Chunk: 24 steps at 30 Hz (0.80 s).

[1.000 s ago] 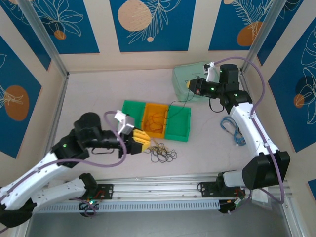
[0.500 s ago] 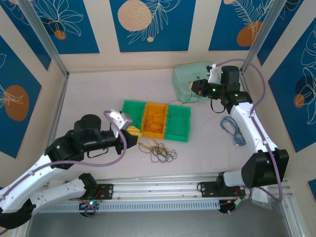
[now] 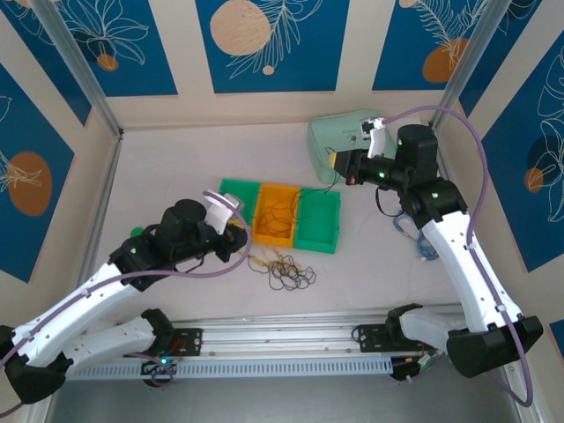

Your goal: Untangle the cables

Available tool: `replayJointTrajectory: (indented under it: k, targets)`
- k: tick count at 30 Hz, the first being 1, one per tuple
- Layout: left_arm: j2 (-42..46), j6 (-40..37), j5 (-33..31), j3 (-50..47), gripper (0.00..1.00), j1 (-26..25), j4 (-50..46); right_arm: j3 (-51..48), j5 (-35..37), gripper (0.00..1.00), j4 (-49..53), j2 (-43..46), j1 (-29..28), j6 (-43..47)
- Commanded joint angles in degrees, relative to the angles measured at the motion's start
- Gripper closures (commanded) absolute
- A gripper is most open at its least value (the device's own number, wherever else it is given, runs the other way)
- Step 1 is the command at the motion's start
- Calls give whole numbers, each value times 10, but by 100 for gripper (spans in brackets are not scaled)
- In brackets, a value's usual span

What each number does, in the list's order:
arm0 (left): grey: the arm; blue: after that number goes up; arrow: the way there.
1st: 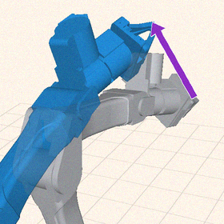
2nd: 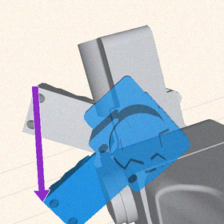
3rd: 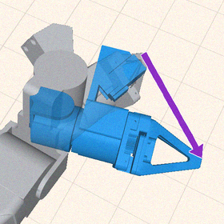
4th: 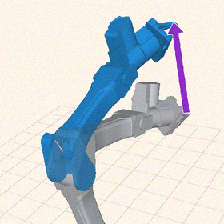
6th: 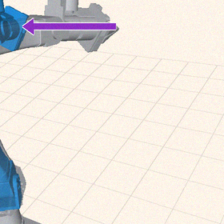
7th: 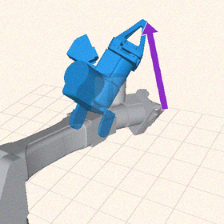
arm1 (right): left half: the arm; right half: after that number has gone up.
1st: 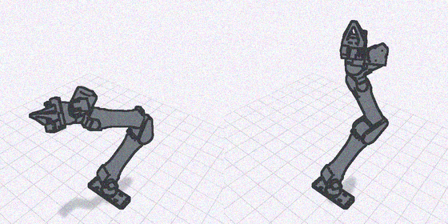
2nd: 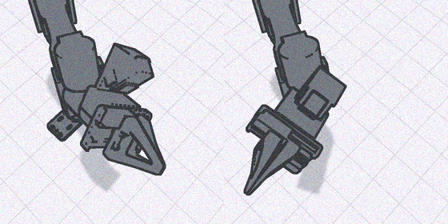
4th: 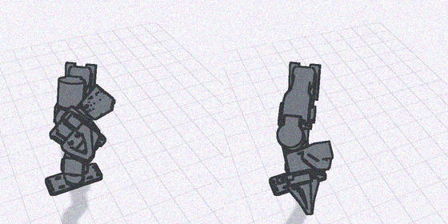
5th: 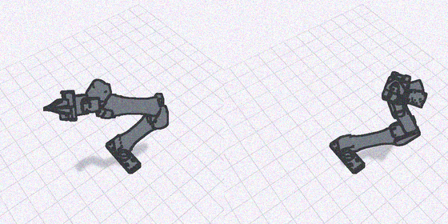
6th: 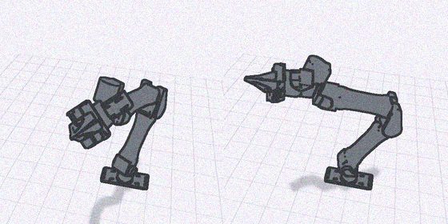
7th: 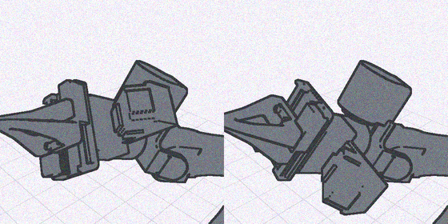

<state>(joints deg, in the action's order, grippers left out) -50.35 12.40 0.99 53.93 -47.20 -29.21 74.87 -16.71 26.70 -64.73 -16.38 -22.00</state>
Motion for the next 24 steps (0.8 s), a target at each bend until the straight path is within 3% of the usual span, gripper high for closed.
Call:
replayJointTrajectory:
  k: [1, 10, 16, 24]
  targets:
    - [1, 14, 6, -12, 78, 11, 22, 24, 18, 100, 23, 7, -8, 19]
    - [19, 17, 19, -26, 78, 32, 22, -7, 41, 100, 30, 4, -11, 26]
    - [21, 18, 28, -35, 78, 43, 26, -20, 94, 100, 51, -19, -18, 70]
    - [17, 24, 38, -51, 76, 55, 45, -21, 150, 100, 72, -65, -65, 117]
